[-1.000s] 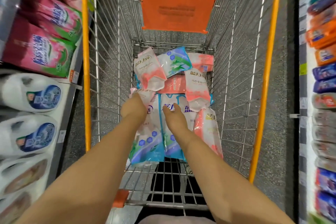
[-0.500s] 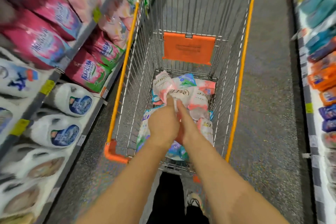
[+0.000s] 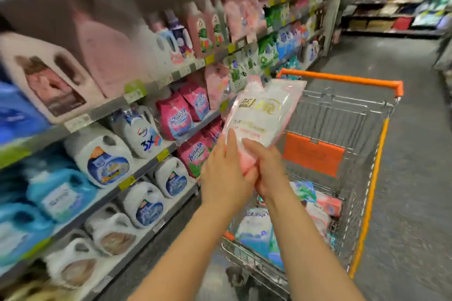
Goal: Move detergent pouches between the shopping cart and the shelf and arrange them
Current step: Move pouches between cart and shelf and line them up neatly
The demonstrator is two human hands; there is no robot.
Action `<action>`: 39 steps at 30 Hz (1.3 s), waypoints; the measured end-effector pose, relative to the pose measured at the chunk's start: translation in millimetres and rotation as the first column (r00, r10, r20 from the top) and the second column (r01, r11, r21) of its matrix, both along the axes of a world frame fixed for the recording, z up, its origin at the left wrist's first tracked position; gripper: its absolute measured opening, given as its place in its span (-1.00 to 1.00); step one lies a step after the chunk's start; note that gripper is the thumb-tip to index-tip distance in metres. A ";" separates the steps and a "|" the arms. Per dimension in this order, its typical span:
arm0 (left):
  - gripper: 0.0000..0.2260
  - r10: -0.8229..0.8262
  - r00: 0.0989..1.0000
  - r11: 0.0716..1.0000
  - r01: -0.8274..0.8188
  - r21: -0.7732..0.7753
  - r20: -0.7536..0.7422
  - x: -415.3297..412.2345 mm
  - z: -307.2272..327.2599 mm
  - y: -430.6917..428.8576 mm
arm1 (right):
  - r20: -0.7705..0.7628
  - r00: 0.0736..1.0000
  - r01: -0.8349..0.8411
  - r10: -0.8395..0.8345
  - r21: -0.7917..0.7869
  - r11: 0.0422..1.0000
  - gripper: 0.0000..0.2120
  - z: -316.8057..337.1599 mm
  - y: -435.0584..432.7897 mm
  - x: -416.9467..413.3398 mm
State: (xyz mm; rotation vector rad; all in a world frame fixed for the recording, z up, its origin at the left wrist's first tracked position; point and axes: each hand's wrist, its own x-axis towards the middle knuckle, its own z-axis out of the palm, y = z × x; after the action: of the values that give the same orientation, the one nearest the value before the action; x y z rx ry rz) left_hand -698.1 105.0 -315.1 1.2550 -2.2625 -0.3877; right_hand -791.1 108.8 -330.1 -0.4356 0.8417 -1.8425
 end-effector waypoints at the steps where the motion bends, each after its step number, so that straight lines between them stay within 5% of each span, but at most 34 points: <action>1: -0.12 0.027 0.999 1.000 -0.026 0.007 -0.045 16.5 12.4 -6.1 | -0.044 0.998 -0.034 0.033 -0.027 0.999 -0.49 18.7 -5.9 14.9; 4: -0.09 0.074 0.987 0.995 -0.081 -0.049 -0.139 75.7 52.1 -25.7 | -0.149 0.978 -0.170 0.149 -0.142 0.975 -0.61 67.7 -27.5 68.5; 10: -0.10 0.096 0.941 0.987 -0.131 -0.090 -0.324 235.3 125.9 -73.8 | -0.246 0.923 -0.359 0.297 -0.264 0.895 -0.49 138.2 -79.1 209.4; 13: -0.41 0.162 0.841 0.982 -0.189 -0.001 -0.517 321.5 161.1 -100.6 | -0.234 0.890 -0.448 0.392 -0.285 0.847 -0.57 165.2 -108.3 284.6; 16: -0.66 0.118 0.723 0.992 -0.065 0.104 -0.680 397.4 185.9 -123.2 | -0.301 0.828 -0.553 0.473 -0.292 0.781 -0.45 191.6 -133.1 356.8; 19: -0.60 0.113 0.654 0.992 -0.031 0.122 -0.748 462.9 203.5 -143.2 | -0.373 0.785 -0.614 0.495 -0.359 0.703 -0.63 213.6 -158.3 420.1; 23: -0.54 0.155 0.546 0.970 -0.240 0.023 -0.823 522.8 228.7 -161.2 | -0.432 0.679 -0.734 0.594 -0.419 0.534 -0.61 241.5 -192.5 487.2; 28: -0.47 0.126 0.486 0.861 -0.486 -0.147 -0.865 587.2 259.8 -195.3 | -0.534 0.648 -0.762 0.543 -0.468 0.448 -0.55 290.5 -243.8 567.0; 32: -0.35 0.068 0.450 0.755 -0.606 -0.249 -0.890 641.4 297.3 -227.9 | -0.718 0.653 -0.711 0.241 -0.470 0.524 -0.60 340.4 -284.5 627.4; 36: -0.44 0.116 0.526 0.572 -0.729 -0.376 -0.843 701.6 341.0 -244.1 | -0.756 0.651 -0.688 0.067 -0.550 0.474 -0.70 387.8 -314.8 694.5; 39: -0.32 0.124 0.568 0.586 -0.703 -0.402 -0.814 752.4 370.4 -257.9 | -0.785 0.615 -0.722 0.079 -0.520 0.457 -0.70 419.0 -332.8 746.2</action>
State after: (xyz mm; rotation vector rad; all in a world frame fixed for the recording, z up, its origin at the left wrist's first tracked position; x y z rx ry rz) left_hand 54.3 -153.0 55.3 0.9520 -1.1043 0.1881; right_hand -44.9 -223.9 88.9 -1.8659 0.1502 -1.4158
